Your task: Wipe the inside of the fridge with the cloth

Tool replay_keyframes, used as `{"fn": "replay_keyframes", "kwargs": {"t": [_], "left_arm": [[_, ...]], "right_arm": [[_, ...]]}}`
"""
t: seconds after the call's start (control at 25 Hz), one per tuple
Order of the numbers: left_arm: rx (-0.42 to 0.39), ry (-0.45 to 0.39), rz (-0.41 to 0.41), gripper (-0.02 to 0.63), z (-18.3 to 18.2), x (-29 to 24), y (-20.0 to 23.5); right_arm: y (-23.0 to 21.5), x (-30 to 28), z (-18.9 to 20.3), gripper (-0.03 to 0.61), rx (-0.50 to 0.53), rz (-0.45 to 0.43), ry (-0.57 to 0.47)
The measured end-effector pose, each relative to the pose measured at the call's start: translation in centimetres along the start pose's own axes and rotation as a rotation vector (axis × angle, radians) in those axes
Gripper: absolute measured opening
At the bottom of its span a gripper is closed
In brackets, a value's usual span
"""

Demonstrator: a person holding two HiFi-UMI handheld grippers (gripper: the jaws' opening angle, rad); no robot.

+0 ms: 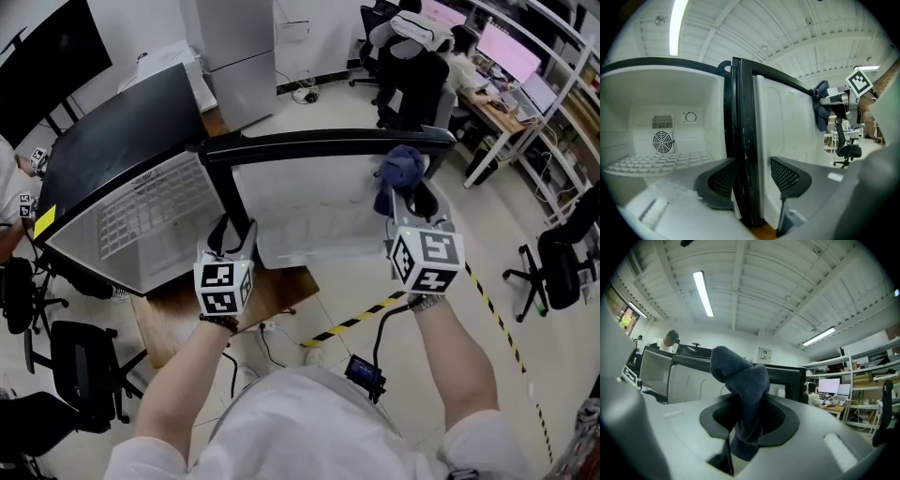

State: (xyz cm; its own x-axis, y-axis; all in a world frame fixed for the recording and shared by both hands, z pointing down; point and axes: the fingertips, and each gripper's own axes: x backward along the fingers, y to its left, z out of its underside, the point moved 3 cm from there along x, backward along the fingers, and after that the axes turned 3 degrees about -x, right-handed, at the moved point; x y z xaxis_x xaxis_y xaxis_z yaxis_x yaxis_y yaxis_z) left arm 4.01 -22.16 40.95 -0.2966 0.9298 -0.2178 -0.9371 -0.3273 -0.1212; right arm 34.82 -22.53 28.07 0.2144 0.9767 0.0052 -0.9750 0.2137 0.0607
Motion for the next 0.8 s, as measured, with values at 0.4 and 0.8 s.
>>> {"fn": "replay_keyframes", "kwargs": {"t": [0.4,0.8], "left_arm": [[0.007,0.004,-0.024,0.236,0.0,0.1,-0.1],[0.02,-0.004,-0.06,0.199,-0.2,0.4,-1.0]], "right_arm": [[-5.5,2.2,-0.3,0.107,-0.016,0.086,-0.024],[-8.5,2.8,-0.2,0.106,-0.035,0.091,-0.025]]}}
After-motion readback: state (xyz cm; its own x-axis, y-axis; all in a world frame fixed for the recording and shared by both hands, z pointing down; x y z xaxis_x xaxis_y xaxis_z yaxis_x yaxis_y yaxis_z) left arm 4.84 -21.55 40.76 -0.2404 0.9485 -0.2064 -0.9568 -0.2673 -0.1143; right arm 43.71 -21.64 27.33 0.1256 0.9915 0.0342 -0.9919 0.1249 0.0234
